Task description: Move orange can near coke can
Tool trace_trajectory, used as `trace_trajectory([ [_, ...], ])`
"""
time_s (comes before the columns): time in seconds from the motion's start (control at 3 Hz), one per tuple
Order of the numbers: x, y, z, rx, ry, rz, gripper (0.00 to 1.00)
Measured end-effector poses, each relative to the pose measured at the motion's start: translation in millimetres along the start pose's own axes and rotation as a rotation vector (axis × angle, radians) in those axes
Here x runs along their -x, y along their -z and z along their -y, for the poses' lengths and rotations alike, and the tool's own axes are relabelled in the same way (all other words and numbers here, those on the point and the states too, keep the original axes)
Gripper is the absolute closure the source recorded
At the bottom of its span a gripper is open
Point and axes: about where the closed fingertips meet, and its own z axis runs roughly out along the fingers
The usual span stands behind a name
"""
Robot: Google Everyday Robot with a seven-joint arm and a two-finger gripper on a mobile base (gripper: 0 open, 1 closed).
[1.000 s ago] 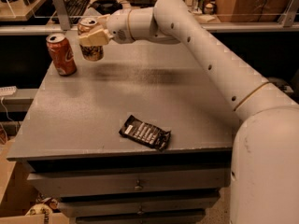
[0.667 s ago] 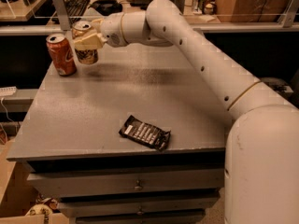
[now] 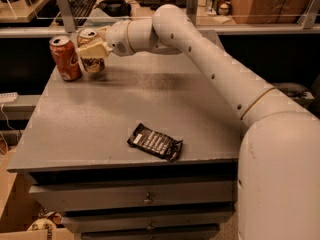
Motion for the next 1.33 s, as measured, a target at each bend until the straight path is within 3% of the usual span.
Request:
trace_trajectory([
  [0.33,-2,-5,-2,0.007,-0.013,0.010,0.05],
  [0.67,-2,1,-2,0.000,-0.013,0.009,0.00],
  [1.0,-1,26,5,-0.034,0.005,-0.007,0.00],
  [1.33,6,100,32,-0.159,0.058,-0.076,0.00],
])
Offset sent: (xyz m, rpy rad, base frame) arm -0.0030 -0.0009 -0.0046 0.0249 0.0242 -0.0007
